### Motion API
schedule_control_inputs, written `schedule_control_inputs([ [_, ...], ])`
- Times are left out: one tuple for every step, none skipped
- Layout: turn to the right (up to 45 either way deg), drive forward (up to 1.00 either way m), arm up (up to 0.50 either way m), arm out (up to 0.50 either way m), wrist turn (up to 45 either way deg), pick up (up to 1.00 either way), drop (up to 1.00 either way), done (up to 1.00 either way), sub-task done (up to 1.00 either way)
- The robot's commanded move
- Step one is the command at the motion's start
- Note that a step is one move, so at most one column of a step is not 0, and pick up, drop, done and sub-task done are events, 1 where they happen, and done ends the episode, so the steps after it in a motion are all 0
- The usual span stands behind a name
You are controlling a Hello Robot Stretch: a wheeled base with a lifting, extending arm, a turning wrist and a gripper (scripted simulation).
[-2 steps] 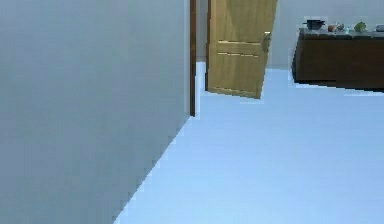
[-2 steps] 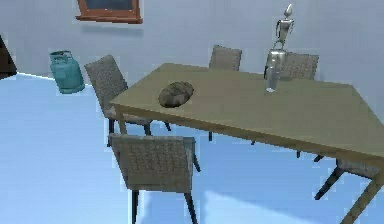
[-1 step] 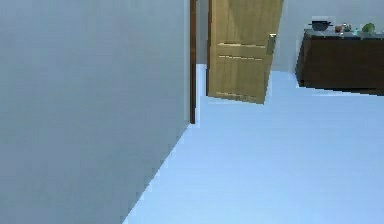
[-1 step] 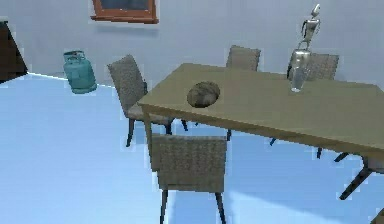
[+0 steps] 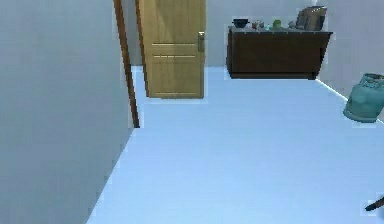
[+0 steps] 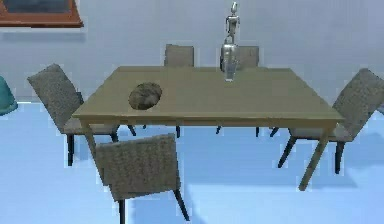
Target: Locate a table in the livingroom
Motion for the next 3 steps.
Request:
schedule_control_inputs([
  [0.0, 1.00, 0.00, 0.00, 0.0, 0.00, 0.00, 0.00, 0.00],
  [0.0, 1.00, 0.00, 0.00, 0.0, 0.00, 0.00, 0.00, 0.00],
  [9.0, 0.00, 0.00, 0.00, 0.0, 0.00, 0.00, 0.00, 0.00],
])
